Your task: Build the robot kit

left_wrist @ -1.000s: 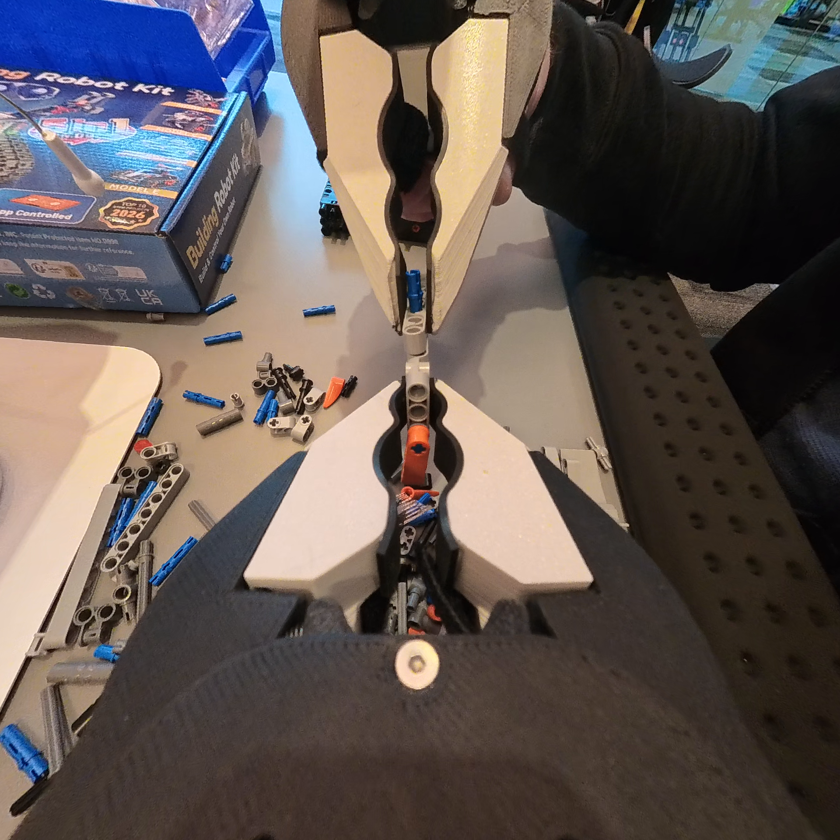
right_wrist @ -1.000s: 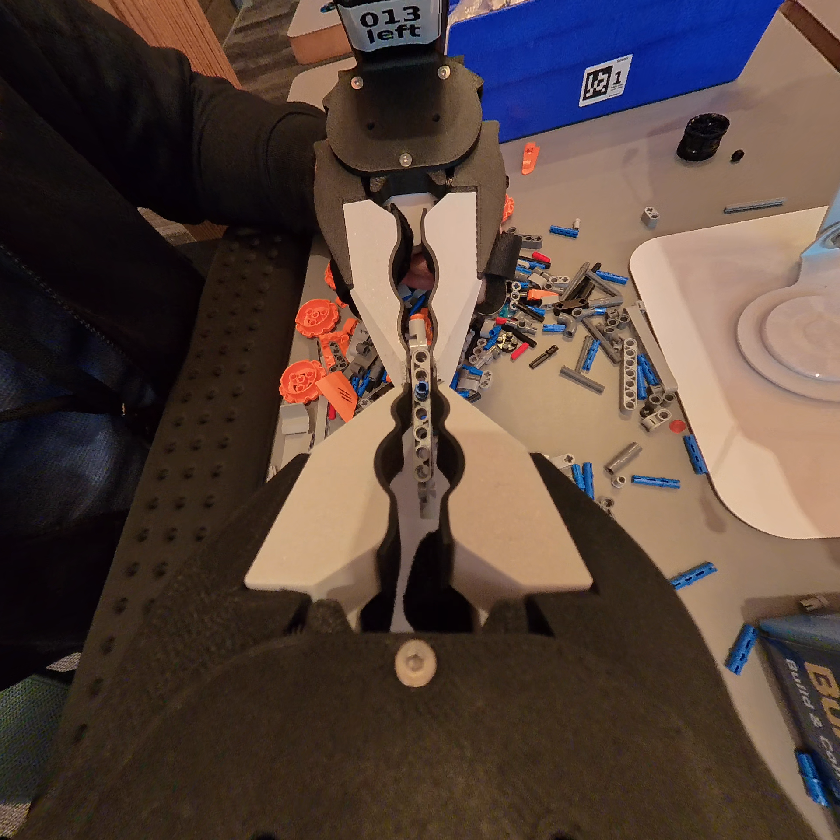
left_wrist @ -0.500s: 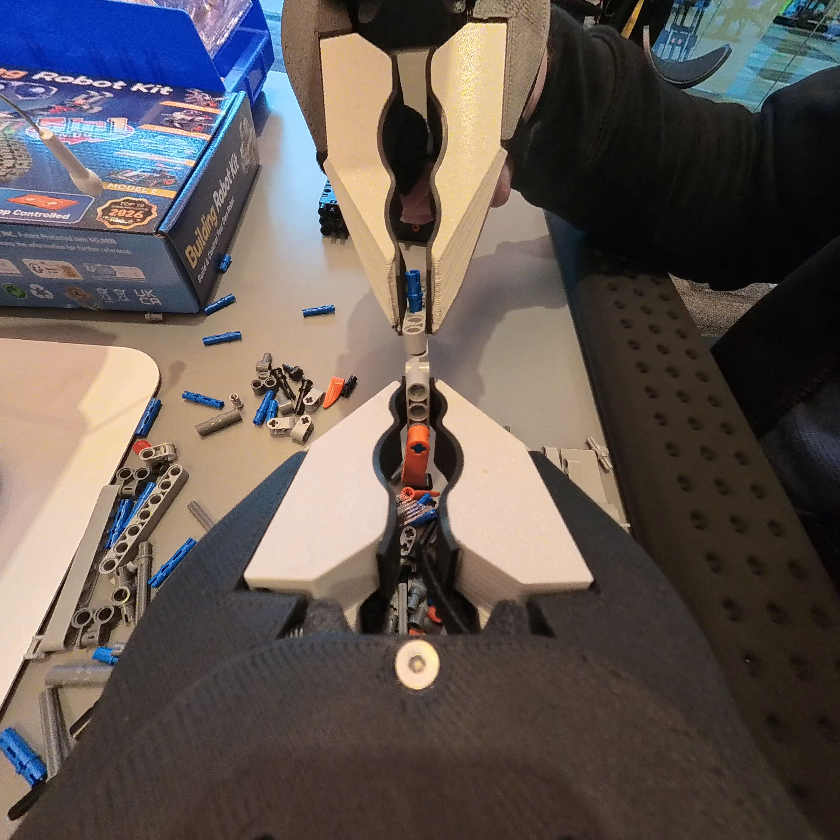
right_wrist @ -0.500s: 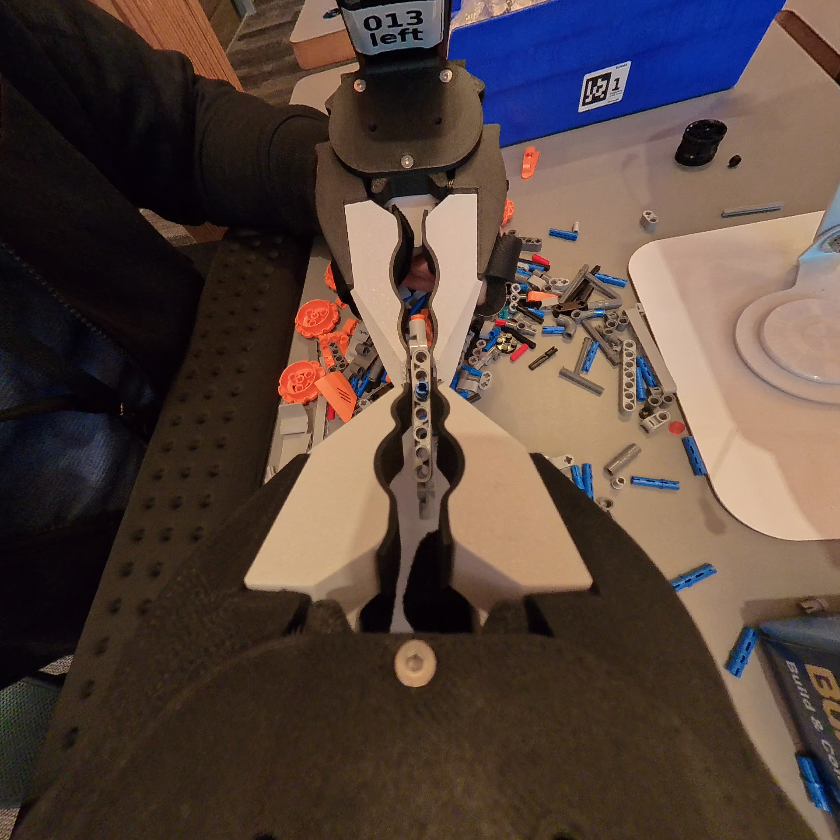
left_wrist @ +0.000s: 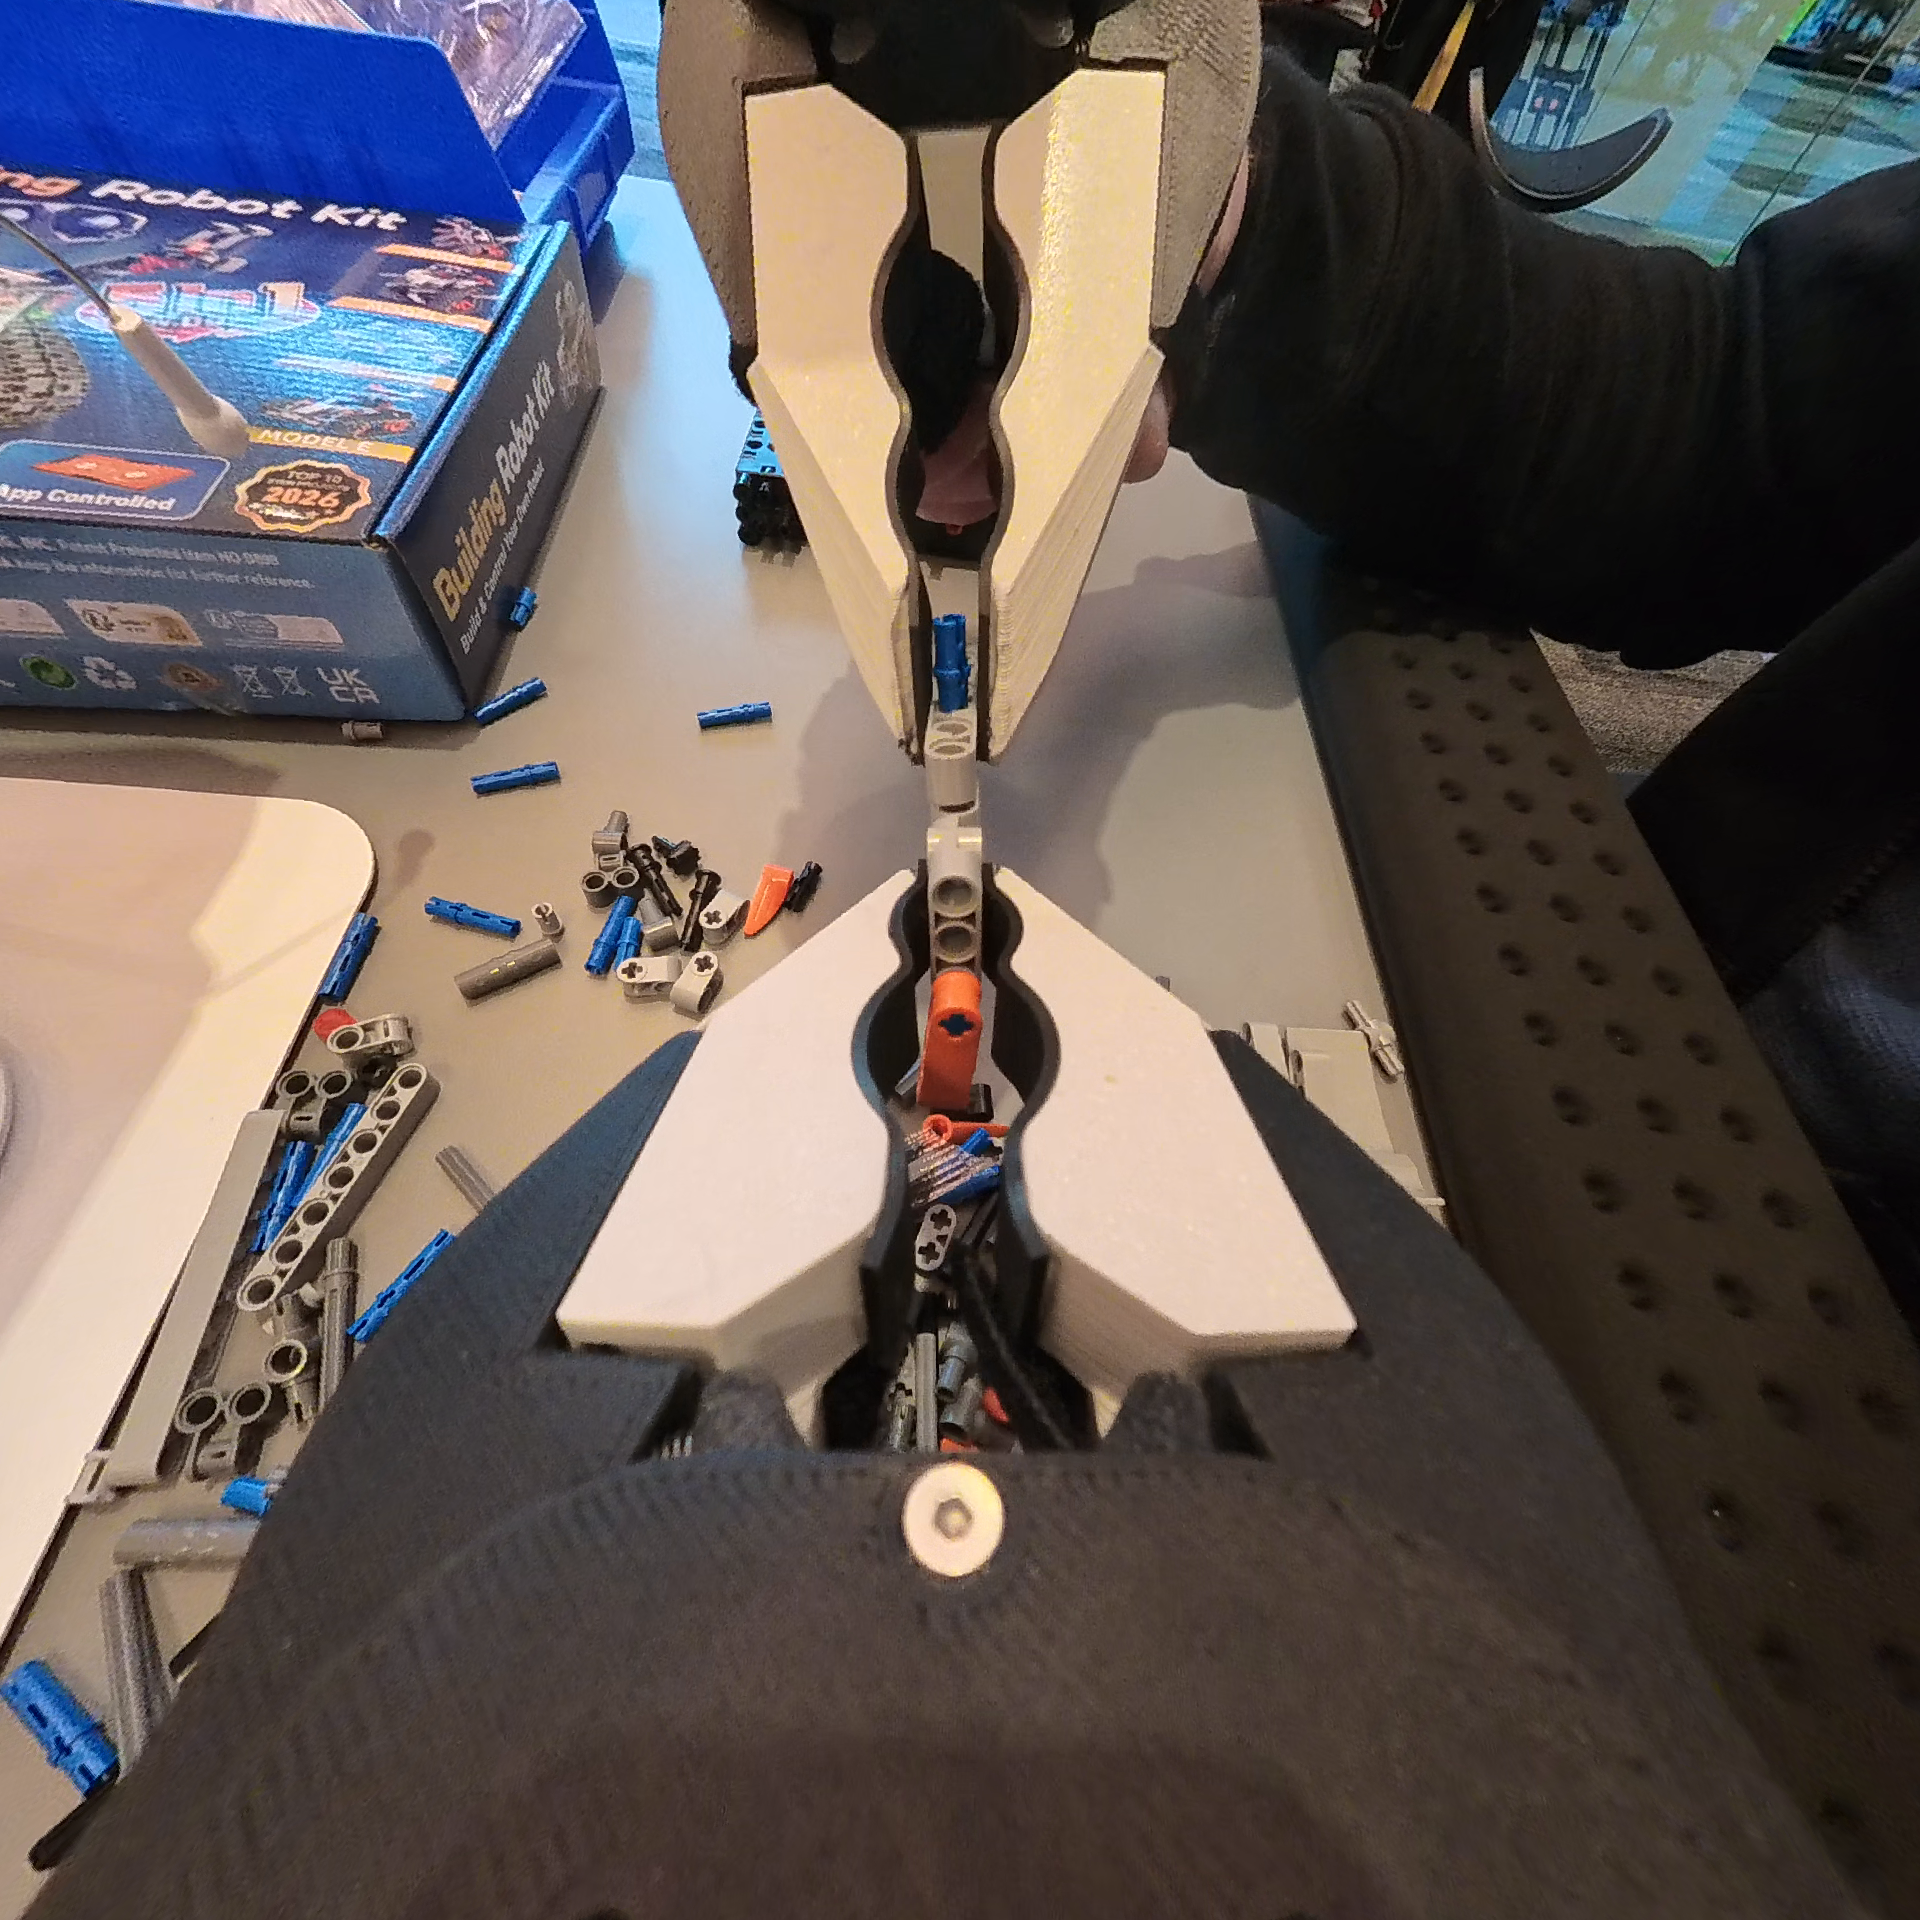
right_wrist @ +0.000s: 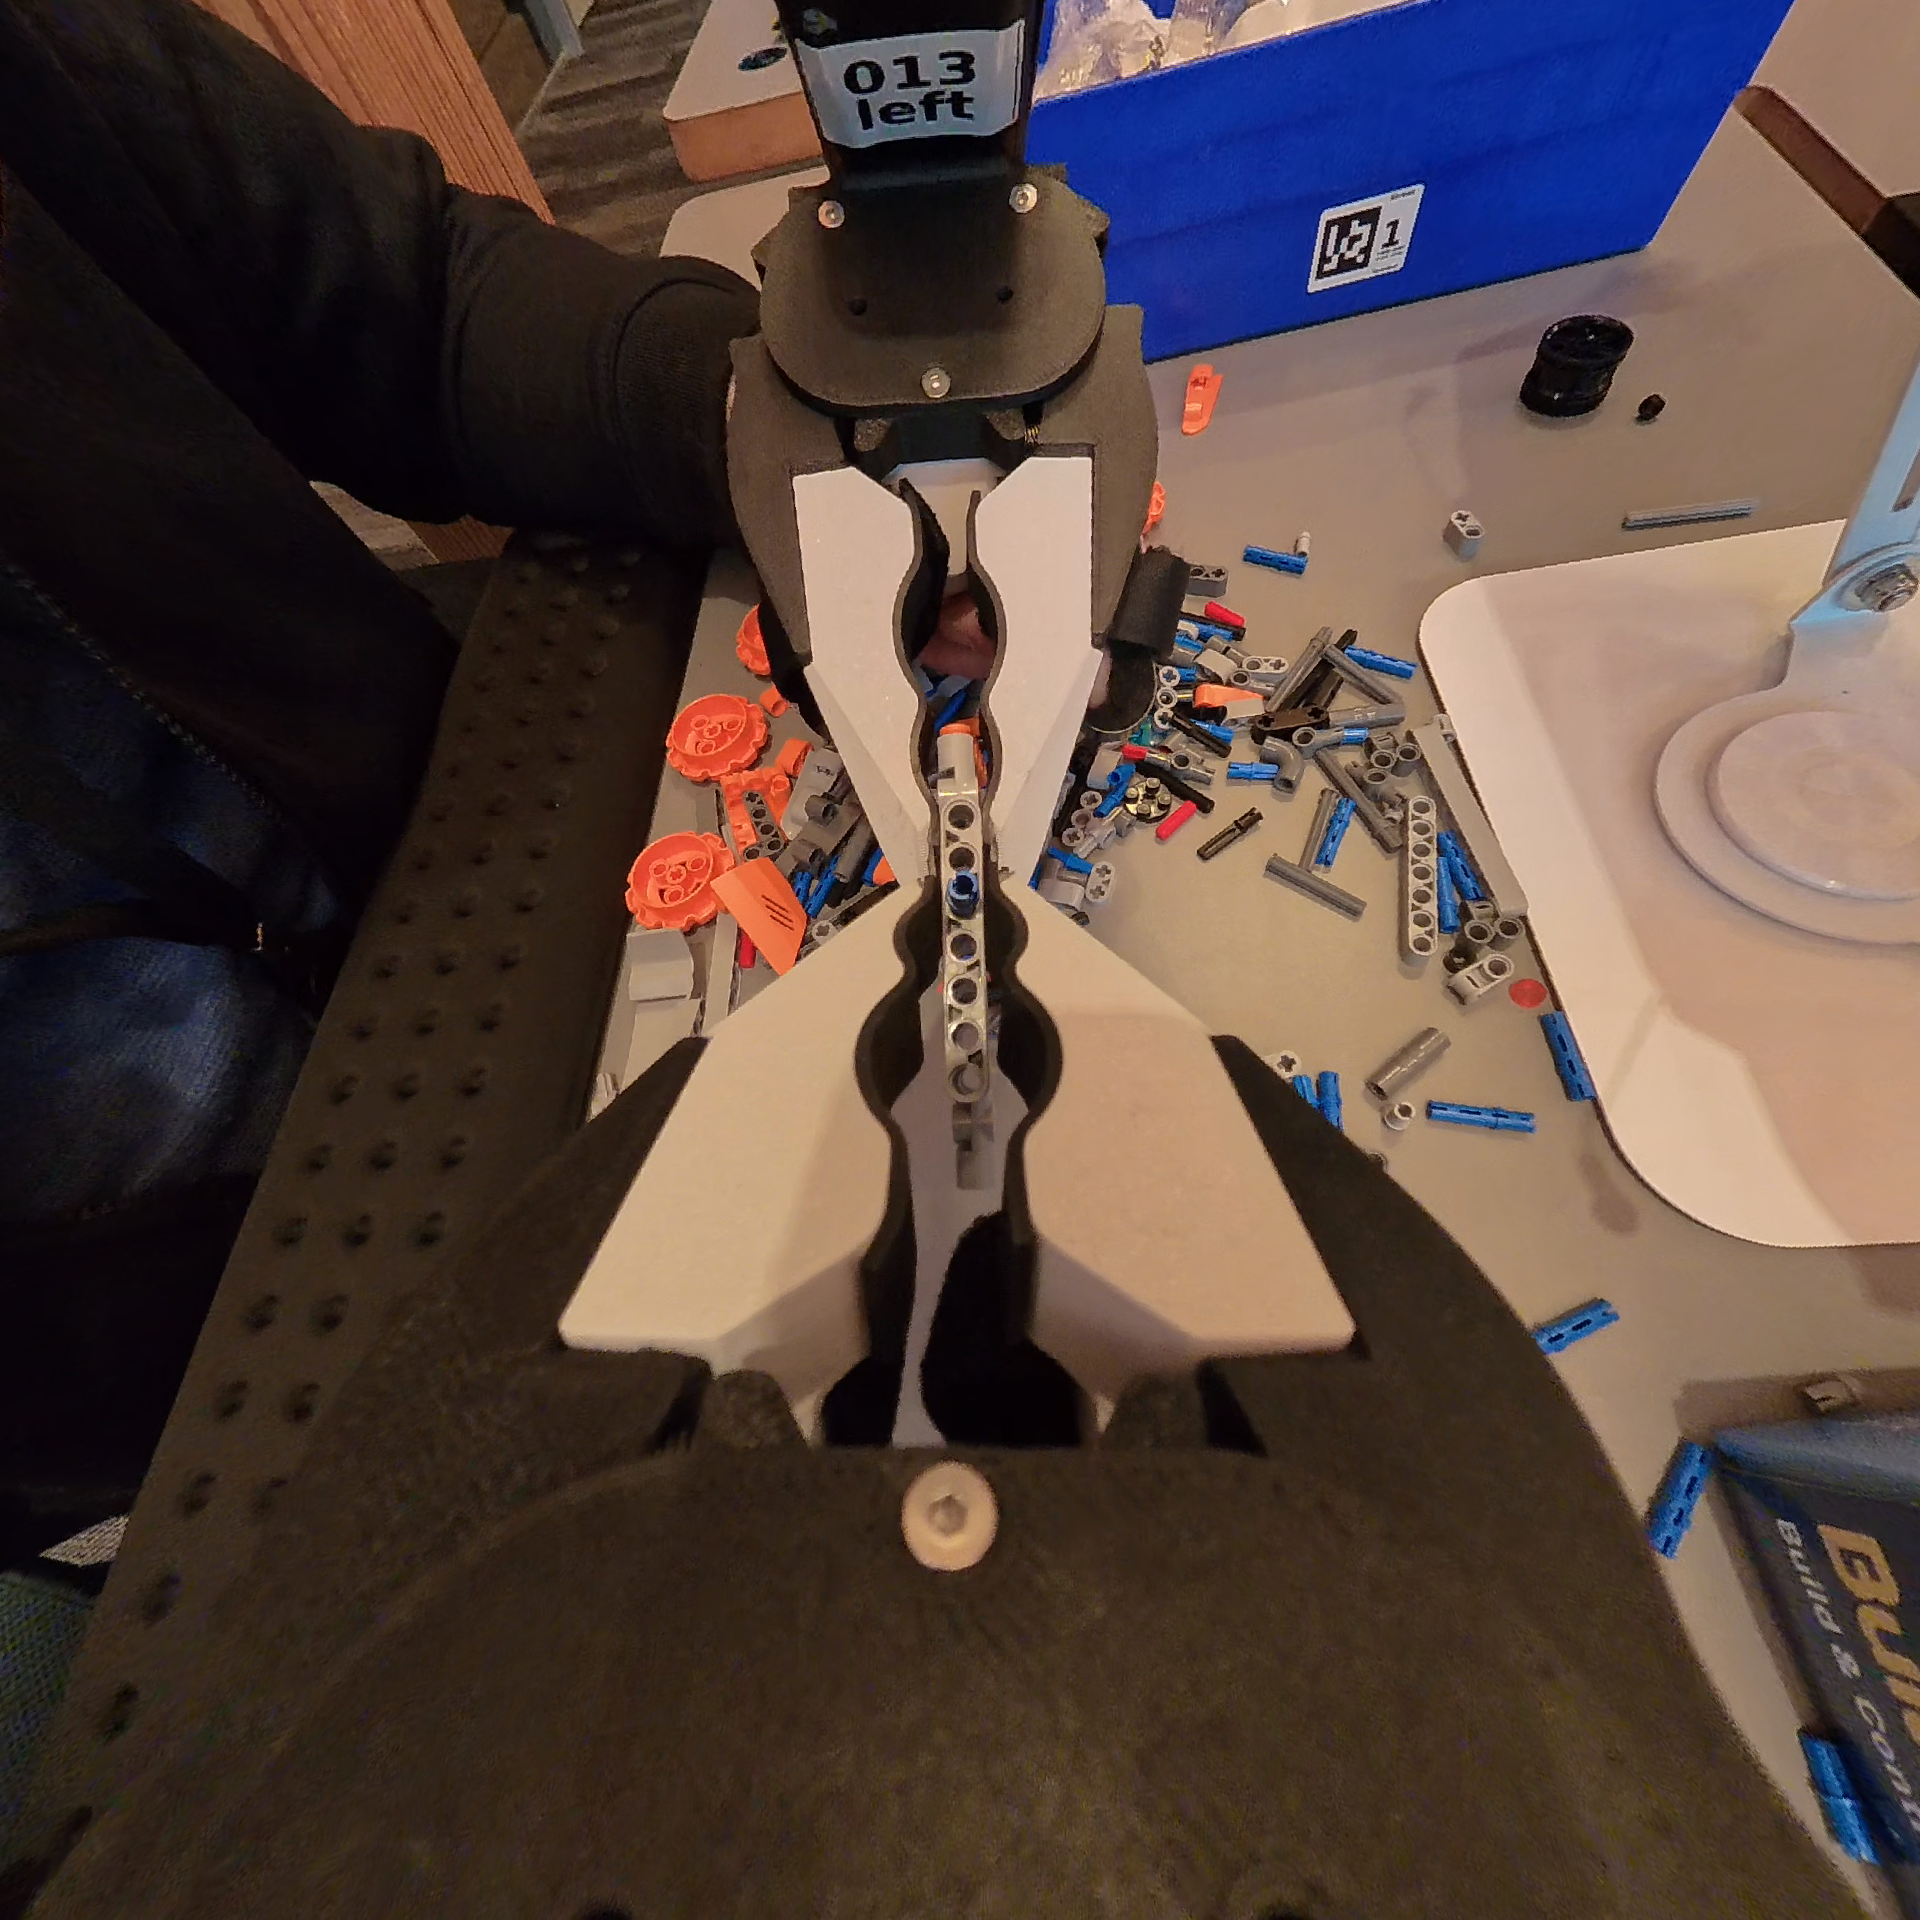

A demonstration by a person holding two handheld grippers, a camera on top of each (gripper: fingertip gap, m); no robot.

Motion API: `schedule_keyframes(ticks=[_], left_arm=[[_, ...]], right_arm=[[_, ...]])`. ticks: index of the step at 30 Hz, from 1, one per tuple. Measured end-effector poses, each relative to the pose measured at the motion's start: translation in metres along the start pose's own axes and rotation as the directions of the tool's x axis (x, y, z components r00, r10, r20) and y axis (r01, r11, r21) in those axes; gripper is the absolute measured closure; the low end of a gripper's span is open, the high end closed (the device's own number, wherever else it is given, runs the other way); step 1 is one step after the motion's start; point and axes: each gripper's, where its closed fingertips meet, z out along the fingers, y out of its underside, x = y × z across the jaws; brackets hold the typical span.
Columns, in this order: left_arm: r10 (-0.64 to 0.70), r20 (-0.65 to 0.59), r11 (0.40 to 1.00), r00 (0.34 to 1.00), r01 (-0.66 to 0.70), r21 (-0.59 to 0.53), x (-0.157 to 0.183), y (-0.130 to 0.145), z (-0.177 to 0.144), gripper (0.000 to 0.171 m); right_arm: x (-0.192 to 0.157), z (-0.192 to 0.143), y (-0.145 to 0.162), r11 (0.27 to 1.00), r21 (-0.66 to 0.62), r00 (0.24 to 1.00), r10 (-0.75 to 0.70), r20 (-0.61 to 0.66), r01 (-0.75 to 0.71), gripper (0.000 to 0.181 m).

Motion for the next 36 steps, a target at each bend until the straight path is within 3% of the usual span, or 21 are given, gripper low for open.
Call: schedule_keyframes(ticks=[16,36], left_arm=[[-0.009,-0.006,1.000,1.000,0.009,0.029,0.000,-0.004,-0.001,0.167],[-0.024,0.001,0.996,1.000,0.024,0.082,-0.006,-0.012,-0.009,0.167]], right_arm=[[0.001,-0.003,-0.005,0.999,0.035,1.000,-0.012,-0.015,0.012,0.176],[0.019,-0.032,-0.017,0.989,0.151,0.995,0.025,-0.099,-0.010,0.176]])
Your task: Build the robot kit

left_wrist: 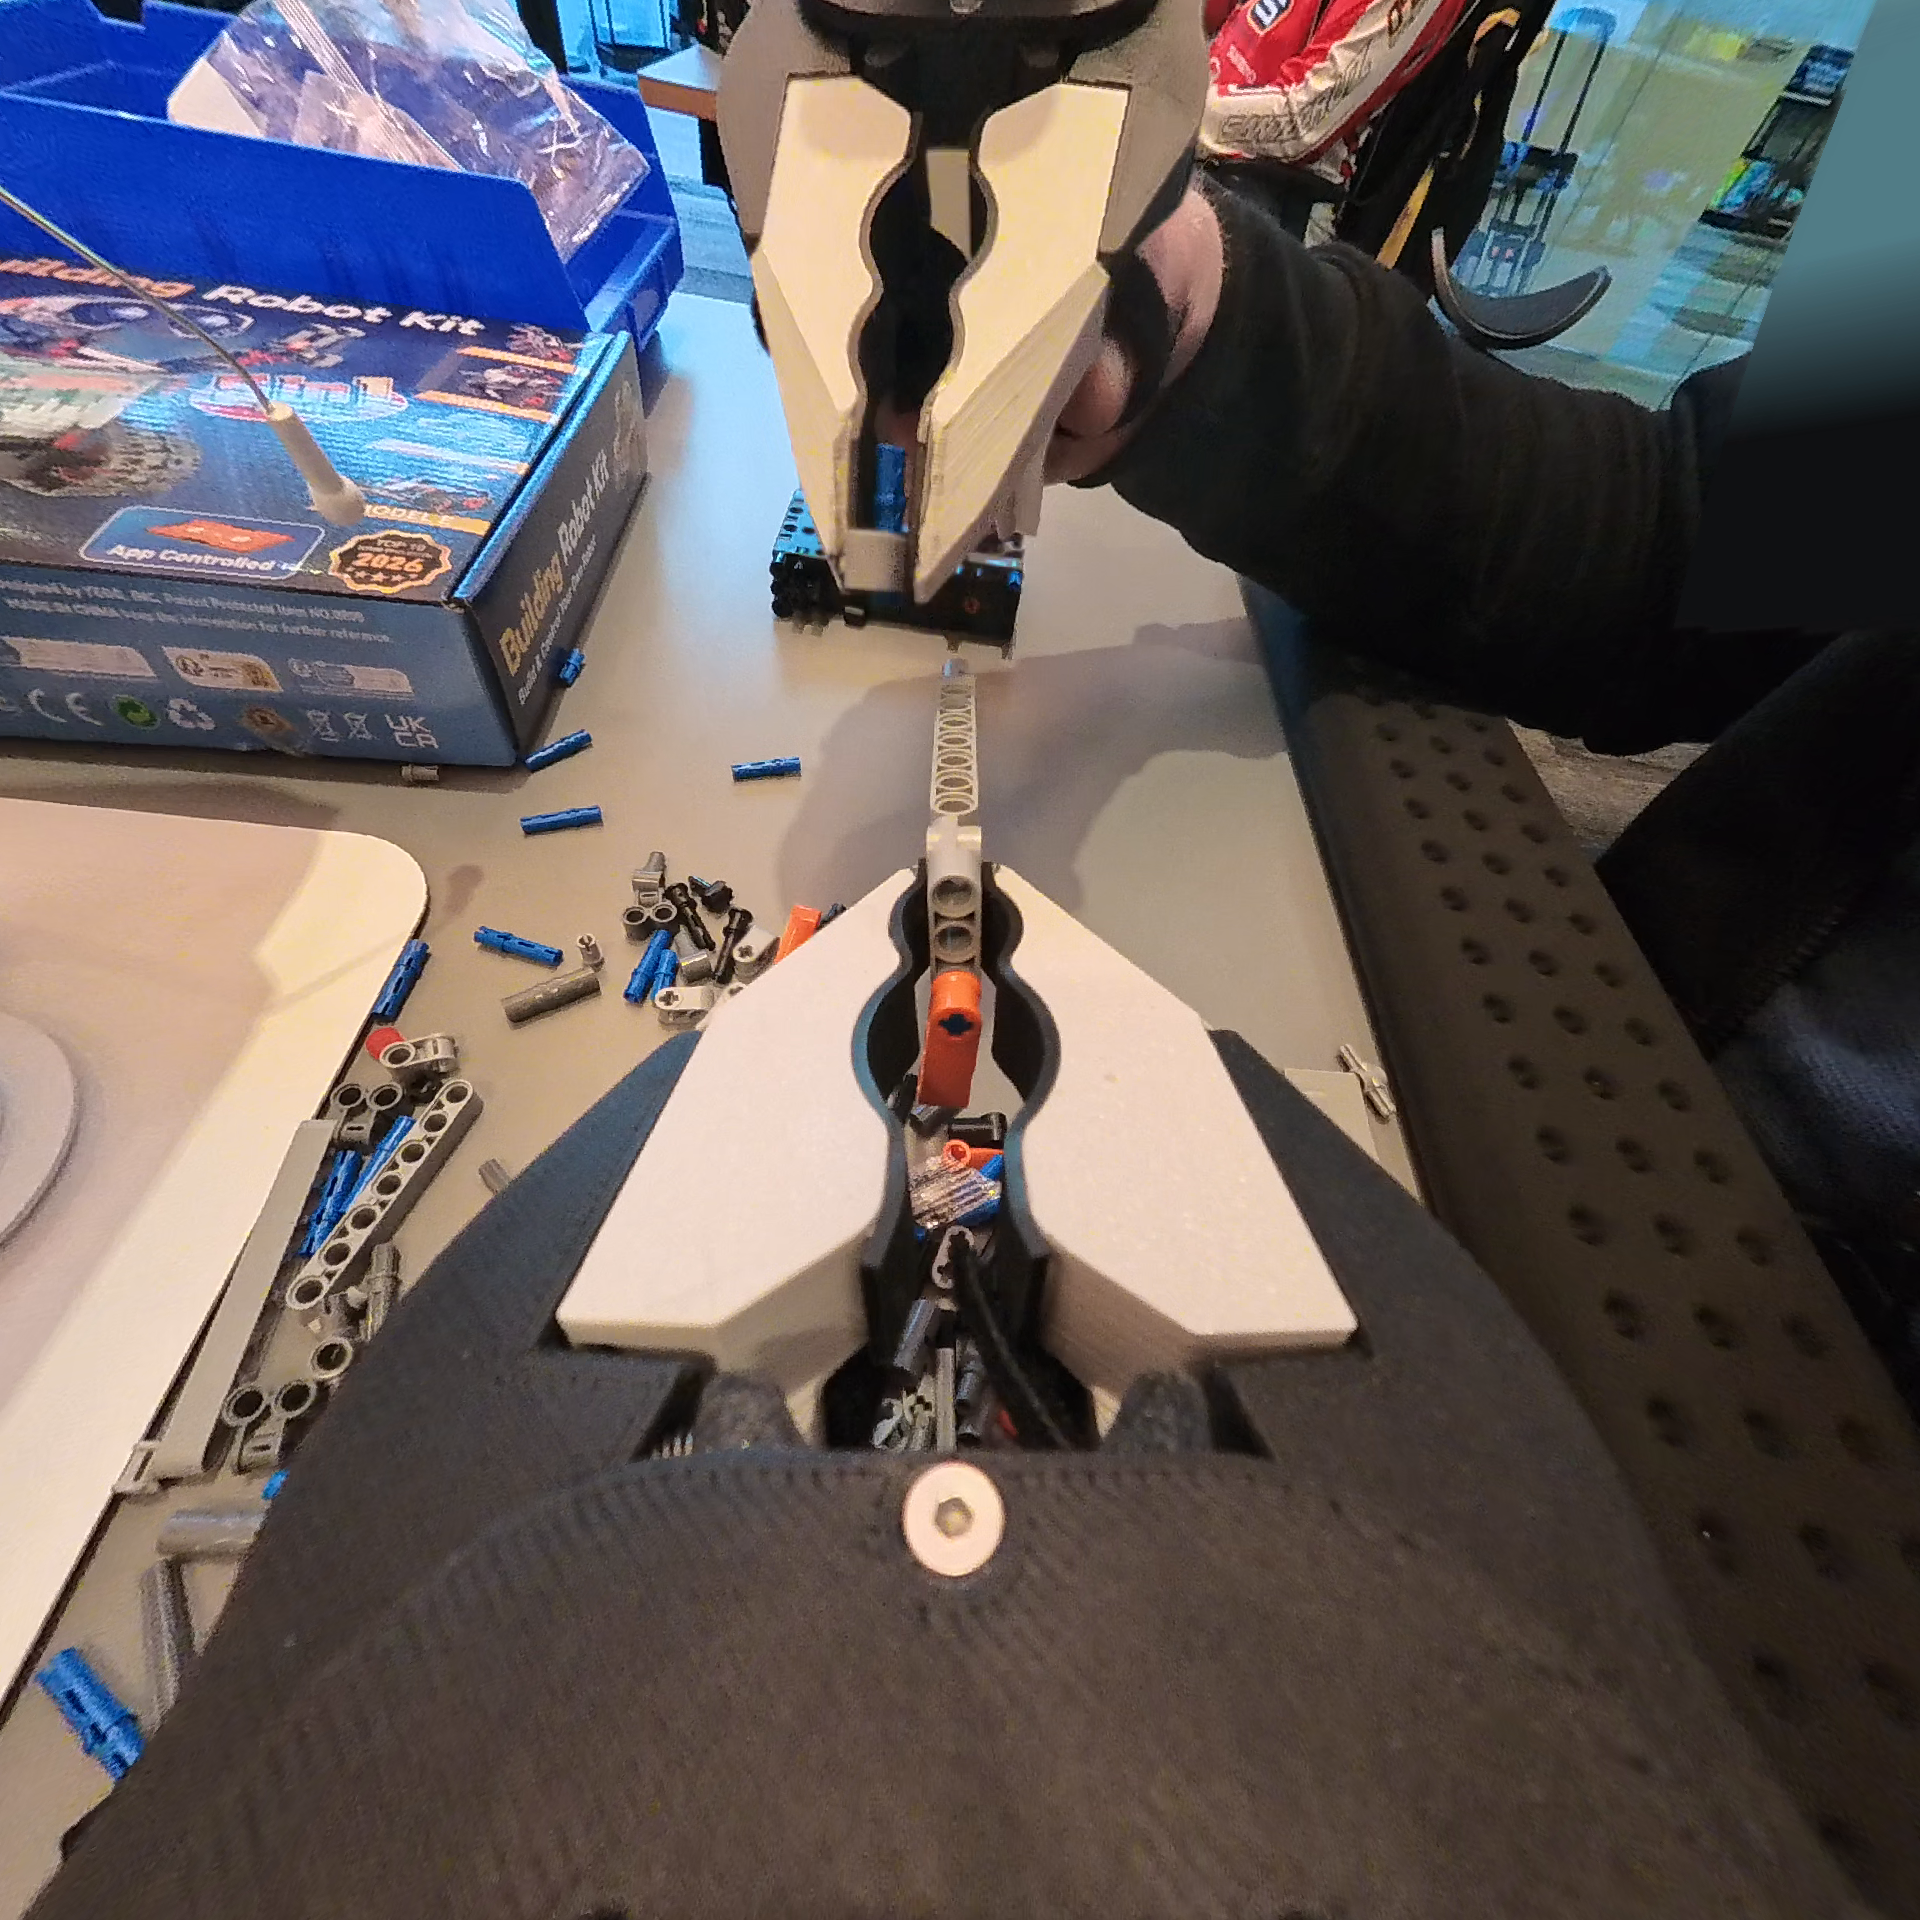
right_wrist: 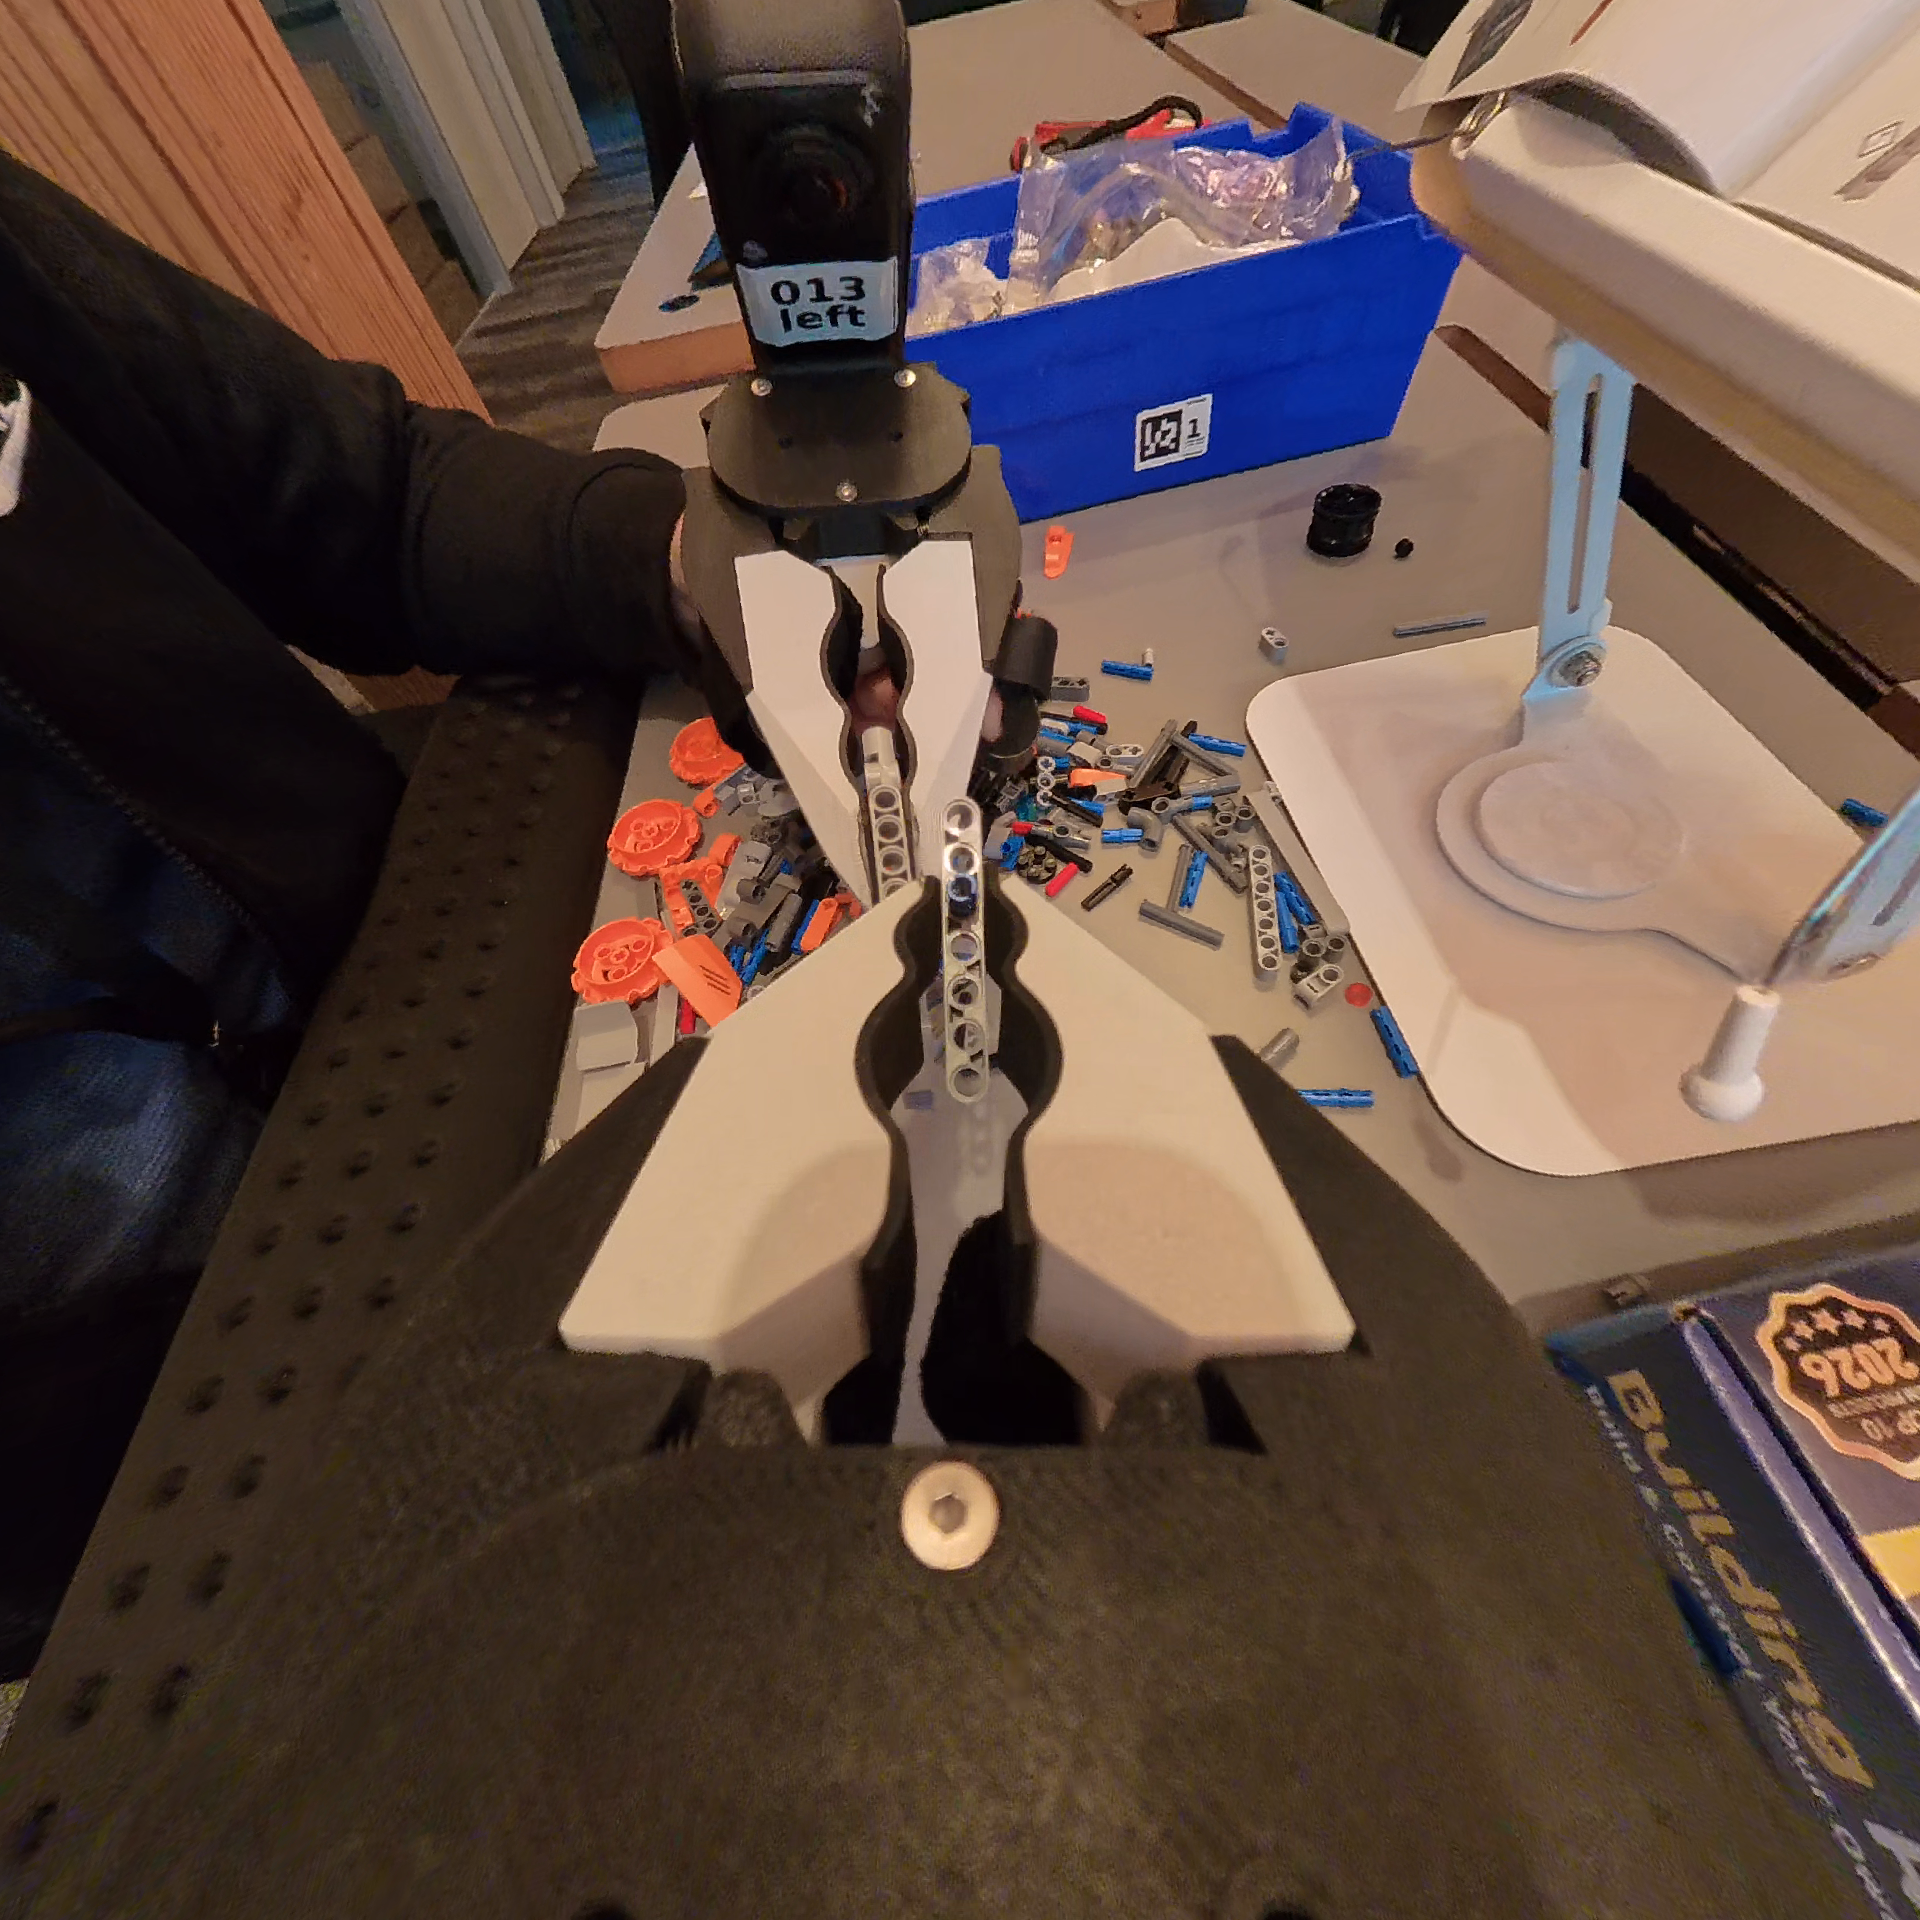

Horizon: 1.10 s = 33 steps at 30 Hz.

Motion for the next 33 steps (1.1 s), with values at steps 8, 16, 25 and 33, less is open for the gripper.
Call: schedule_keyframes(ticks=[8,16,25,33], left_arm=[[0.004,-0.002,1.000,1.000,-0.004,0.012,0.000,-0.002,0.000,0.167],[0.045,0.032,0.998,0.998,-0.044,-0.044,-0.001,0.004,0.003,0.166],[0.073,0.048,0.995,0.996,-0.069,-0.072,-0.001,0.006,0.006,0.167],[0.066,0.047,0.996,0.997,-0.063,-0.063,-0.001,0.005,0.005,0.167]], right_arm=[[0.002,-0.003,-0.003,1.000,0.018,1.000,0.004,-0.010,-0.004,0.176],[-0.010,0.015,0.007,0.992,-0.093,0.996,-0.085,-0.012,0.084,0.176],[-0.014,0.019,0.010,0.976,-0.163,0.988,-0.150,-0.037,0.142,0.176],[-0.008,0.012,0.016,0.973,-0.192,0.989,-0.140,-0.055,0.127,0.176]])
